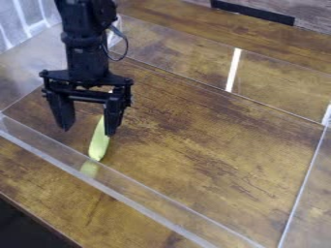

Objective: Move the green spoon to the right

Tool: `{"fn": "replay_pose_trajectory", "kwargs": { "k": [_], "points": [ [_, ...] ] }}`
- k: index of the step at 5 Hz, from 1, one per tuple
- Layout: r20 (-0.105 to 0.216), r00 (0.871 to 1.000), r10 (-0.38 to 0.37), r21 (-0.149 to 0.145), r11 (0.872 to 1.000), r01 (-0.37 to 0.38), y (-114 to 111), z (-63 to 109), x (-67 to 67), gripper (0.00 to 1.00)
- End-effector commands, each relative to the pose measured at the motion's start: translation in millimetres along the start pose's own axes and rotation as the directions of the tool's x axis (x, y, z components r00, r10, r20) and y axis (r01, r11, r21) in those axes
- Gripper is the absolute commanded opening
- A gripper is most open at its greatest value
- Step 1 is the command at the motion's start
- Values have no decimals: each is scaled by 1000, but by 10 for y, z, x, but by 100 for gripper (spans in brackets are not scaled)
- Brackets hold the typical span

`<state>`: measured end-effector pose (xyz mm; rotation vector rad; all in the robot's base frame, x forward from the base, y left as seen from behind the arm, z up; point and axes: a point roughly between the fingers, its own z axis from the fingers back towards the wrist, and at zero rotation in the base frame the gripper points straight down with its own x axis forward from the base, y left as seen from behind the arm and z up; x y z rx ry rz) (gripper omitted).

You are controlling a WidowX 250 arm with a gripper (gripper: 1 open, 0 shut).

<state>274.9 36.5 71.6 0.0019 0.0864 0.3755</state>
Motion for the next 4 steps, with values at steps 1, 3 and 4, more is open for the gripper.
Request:
{"fn": "replay_pose_trajectory", "kwargs": {
  "k": [1,3,4],
  "points": [
    [35,994,103,-14,995,-103,75,-37,49,100],
    [29,979,204,-20,979,-204,39,-70,314,100],
    [22,967,256,-16,967,-255,-11,-141,321,100]
  ]
}}
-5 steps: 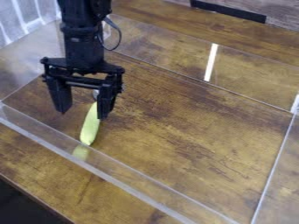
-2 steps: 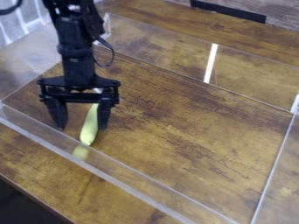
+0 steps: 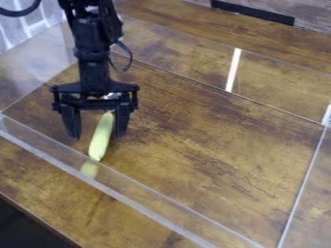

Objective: Move the green spoon to the right

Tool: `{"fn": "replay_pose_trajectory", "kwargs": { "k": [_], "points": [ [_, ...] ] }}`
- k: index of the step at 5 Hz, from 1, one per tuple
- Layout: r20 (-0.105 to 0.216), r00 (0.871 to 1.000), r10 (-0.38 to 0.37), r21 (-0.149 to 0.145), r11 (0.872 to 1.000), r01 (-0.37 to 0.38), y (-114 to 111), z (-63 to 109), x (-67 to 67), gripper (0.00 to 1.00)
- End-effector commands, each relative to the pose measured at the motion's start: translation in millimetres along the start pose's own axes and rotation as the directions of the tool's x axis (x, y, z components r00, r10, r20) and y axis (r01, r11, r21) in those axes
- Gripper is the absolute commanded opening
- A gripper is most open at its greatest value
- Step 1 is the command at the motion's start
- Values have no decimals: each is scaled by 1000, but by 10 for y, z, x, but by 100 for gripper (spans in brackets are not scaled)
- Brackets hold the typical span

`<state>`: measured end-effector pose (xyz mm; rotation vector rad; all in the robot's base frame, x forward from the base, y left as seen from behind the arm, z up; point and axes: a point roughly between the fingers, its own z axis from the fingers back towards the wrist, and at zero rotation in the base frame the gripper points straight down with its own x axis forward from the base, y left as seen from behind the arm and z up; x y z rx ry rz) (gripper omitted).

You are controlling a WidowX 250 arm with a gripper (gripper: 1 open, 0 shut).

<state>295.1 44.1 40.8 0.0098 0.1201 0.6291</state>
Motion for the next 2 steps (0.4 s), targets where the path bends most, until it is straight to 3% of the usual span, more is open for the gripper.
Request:
{"fn": "replay_pose_trajectory", "kwargs": {
  "k": [1,2],
  "points": [
    [48,997,53,-22,998,-52,-73,88,63,100],
    [42,993,106,-24,994,-106,-99,120,77,0]
  ]
}}
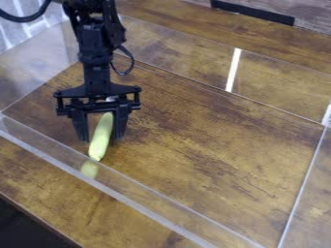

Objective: Move the green spoon to the right

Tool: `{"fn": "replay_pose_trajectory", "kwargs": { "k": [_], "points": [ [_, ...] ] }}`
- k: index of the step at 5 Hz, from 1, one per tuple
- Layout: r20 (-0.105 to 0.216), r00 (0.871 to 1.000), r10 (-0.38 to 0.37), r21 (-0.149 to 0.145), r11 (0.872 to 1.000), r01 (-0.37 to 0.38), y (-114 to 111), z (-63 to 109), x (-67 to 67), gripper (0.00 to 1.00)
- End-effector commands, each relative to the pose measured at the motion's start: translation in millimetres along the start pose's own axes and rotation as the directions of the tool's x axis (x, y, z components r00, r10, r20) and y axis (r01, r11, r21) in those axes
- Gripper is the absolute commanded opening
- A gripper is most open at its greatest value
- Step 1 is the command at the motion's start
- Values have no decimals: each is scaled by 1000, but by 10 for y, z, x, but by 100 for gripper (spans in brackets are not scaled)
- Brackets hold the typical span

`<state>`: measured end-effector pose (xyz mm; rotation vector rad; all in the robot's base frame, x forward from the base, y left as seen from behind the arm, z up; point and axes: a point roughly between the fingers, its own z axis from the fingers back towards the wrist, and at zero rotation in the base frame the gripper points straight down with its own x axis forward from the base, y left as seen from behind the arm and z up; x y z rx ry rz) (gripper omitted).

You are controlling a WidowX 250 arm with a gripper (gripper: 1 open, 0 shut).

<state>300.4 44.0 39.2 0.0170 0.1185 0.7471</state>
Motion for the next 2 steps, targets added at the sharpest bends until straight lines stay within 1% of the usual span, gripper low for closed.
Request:
{"fn": "replay_pose_trajectory", "kwargs": {
  "k": [1,2],
  "points": [
    [38,999,29,-27,999,-28,-91,186,8,0],
    [29,997,-77,-22,997,78,-82,176,29,100]
  ]
}}
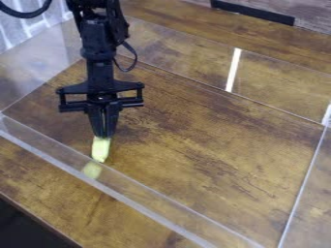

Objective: Move the green spoon to the right

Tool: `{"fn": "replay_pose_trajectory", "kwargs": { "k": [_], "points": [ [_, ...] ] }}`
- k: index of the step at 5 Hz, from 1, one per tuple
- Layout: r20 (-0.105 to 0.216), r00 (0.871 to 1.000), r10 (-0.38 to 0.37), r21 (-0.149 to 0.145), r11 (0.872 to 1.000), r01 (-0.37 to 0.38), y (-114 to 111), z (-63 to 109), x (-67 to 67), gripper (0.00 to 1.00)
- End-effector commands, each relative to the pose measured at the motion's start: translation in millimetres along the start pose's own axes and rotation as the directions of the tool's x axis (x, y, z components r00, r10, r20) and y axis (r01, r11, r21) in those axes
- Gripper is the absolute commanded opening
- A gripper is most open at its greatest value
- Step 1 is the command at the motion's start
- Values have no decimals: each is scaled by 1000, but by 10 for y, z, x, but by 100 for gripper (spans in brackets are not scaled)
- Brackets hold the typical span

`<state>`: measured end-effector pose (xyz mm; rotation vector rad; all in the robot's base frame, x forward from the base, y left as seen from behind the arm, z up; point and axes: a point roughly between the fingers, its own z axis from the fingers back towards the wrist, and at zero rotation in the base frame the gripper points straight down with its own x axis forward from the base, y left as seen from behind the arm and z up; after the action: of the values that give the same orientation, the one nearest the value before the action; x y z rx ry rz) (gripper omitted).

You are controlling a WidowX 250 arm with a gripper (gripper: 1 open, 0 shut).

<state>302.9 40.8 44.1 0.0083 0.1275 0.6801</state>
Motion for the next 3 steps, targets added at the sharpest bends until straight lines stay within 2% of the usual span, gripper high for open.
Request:
{"fn": "replay_pose_trajectory", "kwargs": {
  "k": [1,2,3],
  "points": [
    [29,993,-112,-14,994,113,-21,111,68,100],
    [25,997,-79,-13,997,79,-17,35,128,0],
    [21,999,-47,-12,999,47,-8,32,179,0]
  ]
}}
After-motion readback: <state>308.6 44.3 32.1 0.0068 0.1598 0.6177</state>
